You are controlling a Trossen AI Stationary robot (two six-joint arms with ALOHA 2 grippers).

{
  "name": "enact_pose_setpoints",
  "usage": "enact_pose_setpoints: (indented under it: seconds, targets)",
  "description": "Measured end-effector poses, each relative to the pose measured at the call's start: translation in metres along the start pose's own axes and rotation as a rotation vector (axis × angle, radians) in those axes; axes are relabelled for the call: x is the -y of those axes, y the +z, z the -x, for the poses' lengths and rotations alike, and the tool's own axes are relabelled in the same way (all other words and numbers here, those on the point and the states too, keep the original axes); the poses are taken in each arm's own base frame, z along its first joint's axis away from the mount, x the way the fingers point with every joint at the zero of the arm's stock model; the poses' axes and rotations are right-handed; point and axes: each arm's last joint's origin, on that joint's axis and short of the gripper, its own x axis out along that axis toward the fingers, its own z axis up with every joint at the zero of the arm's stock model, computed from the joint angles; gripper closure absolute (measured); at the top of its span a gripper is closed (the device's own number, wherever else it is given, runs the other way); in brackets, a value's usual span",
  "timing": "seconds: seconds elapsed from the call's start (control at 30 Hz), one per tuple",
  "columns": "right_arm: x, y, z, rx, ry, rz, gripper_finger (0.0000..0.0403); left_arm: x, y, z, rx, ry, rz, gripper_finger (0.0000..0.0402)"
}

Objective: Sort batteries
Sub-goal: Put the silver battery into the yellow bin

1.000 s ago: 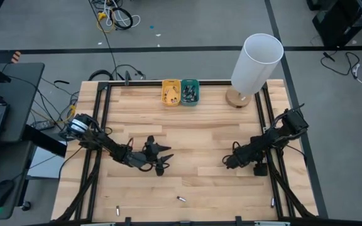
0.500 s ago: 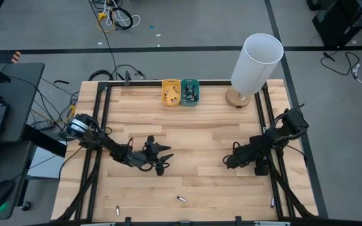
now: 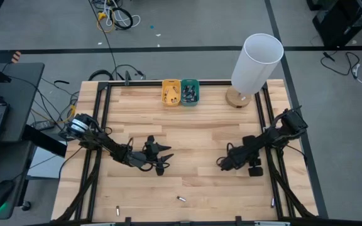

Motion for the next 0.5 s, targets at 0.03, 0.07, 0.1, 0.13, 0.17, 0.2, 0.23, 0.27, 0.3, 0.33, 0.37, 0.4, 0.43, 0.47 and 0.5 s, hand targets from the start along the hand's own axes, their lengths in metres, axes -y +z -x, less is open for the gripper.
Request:
enact_pose_setpoints:
  seconds: [0.03, 0.07, 0.1, 0.13, 0.17, 0.2, 0.23, 0.27, 0.3, 0.33, 0.37, 0.4, 0.43, 0.47, 0.5]
  targets:
    - [-0.001, 0.002, 0.005, 0.024, -0.002, 0.008, 0.0264, 0.0, 0.0, 0.0, 0.0, 0.0, 0.0, 0.0218]
    - [-0.001, 0.004, 0.01, 0.043, -0.001, 0.02, 0.0268, 0.0, 0.0, 0.0, 0.0, 0.0, 0.0, 0.0218]
    - [-0.002, 0.006, 0.015, 0.064, 0.003, 0.031, 0.0273, 0.0, 0.0, 0.0, 0.0, 0.0, 0.0, 0.0218]
    - [-0.002, 0.008, 0.021, 0.088, 0.008, 0.042, 0.0277, 0.0, 0.0, 0.0, 0.001, 0.0, 0.001, 0.0218]
    - [-0.001, 0.011, 0.027, 0.116, 0.01, 0.046, 0.0281, 0.0, 0.0, 0.0, 0.001, 0.0, 0.002, 0.0218]
    - [-0.001, 0.013, 0.033, 0.142, 0.006, 0.048, 0.0285, 0.0, 0.0, 0.0, 0.001, 0.0, 0.003, 0.0218]
    - [0.0, 0.015, 0.039, 0.167, -0.003, 0.048, 0.0289, 0.0, 0.0, 0.0, 0.001, 0.0, 0.003, 0.0218]
    - [0.002, 0.017, 0.045, 0.195, -0.012, 0.047, 0.0293, 0.0, 0.0, 0.0, 0.001, 0.0, 0.003, 0.0218]
    - [0.003, 0.019, 0.052, 0.224, -0.022, 0.044, 0.0296, 0.0, 0.0, 0.0, 0.002, -0.001, 0.004, 0.0218]
    - [0.005, 0.02, 0.058, 0.249, -0.032, 0.039, 0.03, 0.0, 0.0, 0.0, 0.002, -0.001, 0.004, 0.0218]
    - [0.007, 0.022, 0.064, 0.275, -0.04, 0.034, 0.0304, 0.0, 0.0, 0.0, 0.002, -0.001, 0.004, 0.0218]
    - [0.008, 0.023, 0.071, 0.3, -0.045, 0.024, 0.0307, 0.0, 0.0, 0.0, 0.002, -0.001, 0.004, 0.0218]
    - [0.01, 0.024, 0.076, 0.321, -0.047, 0.01, 0.0311, 0.0, 0.0, 0.0, 0.002, -0.001, 0.004, 0.0218]
    - [0.012, 0.024, 0.08, 0.336, -0.044, -0.01, 0.0313, 0.0, 0.0, 0.0, 0.002, -0.001, 0.004, 0.0218]
    - [0.015, 0.024, 0.083, 0.348, -0.04, -0.031, 0.0315, 0.0, 0.0, 0.0, 0.002, -0.001, 0.004, 0.0218]
